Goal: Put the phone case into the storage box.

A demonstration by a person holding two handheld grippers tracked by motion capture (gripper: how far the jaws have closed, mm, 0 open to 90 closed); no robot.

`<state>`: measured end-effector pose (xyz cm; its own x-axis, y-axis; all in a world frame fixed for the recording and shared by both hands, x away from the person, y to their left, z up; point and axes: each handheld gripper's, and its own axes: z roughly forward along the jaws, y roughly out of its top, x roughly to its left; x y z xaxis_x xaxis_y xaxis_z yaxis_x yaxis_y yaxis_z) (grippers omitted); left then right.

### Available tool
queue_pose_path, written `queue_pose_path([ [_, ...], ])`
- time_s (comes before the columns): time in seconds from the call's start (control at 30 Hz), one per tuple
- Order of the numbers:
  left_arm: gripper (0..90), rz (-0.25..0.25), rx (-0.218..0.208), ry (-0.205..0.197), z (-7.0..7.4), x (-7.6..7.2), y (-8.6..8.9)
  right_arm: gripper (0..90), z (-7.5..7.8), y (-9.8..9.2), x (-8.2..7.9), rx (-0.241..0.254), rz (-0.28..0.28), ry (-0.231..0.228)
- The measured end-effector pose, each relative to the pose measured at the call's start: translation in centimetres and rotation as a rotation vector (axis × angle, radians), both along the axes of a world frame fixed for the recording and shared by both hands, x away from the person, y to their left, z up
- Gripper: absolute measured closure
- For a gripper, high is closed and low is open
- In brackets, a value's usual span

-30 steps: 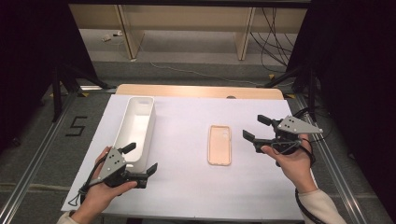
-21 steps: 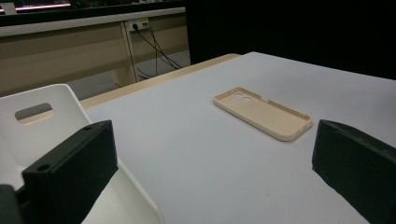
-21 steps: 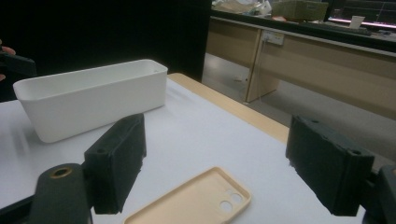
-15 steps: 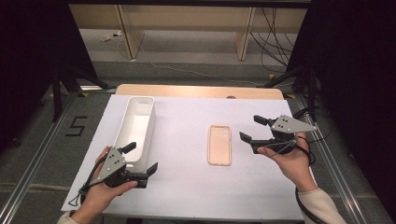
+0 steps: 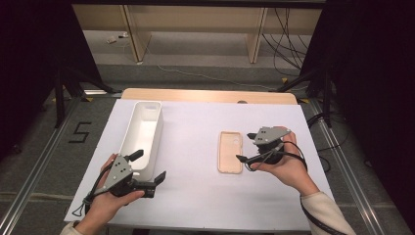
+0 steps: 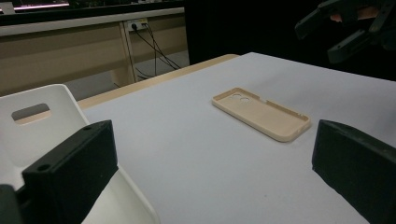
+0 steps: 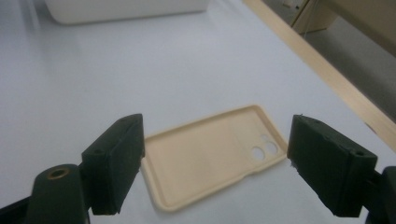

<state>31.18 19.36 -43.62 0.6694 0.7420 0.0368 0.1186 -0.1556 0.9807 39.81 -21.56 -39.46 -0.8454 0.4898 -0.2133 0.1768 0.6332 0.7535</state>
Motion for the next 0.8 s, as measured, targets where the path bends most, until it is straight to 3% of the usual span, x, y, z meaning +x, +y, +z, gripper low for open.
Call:
queue_pose_path([
  [0.33,0.0,-0.006,-0.008,0.0,0.0,0.0,-0.1,22.1,-2.5,3.1,1.0,-0.172,0.039,0.052],
  [0.5,0.0,-0.005,-0.006,0.005,0.0,-0.1,-0.1,22.6,-3.4,4.2,1.6,-0.24,0.07,0.103],
  [0.53,0.0,-0.003,-0.006,0.007,0.0,-0.1,0.0,22.5,-3.6,4.4,1.7,-0.278,0.077,0.098],
  [0.67,0.0,-0.002,-0.005,0.005,0.0,-0.1,0.0,21.3,-4.2,4.9,2.1,-0.322,0.089,0.112],
  [0.8,0.2,-0.005,-0.011,0.003,0.0,-0.1,-0.1,19.6,-5.0,5.3,2.4,-0.399,0.092,0.111],
])
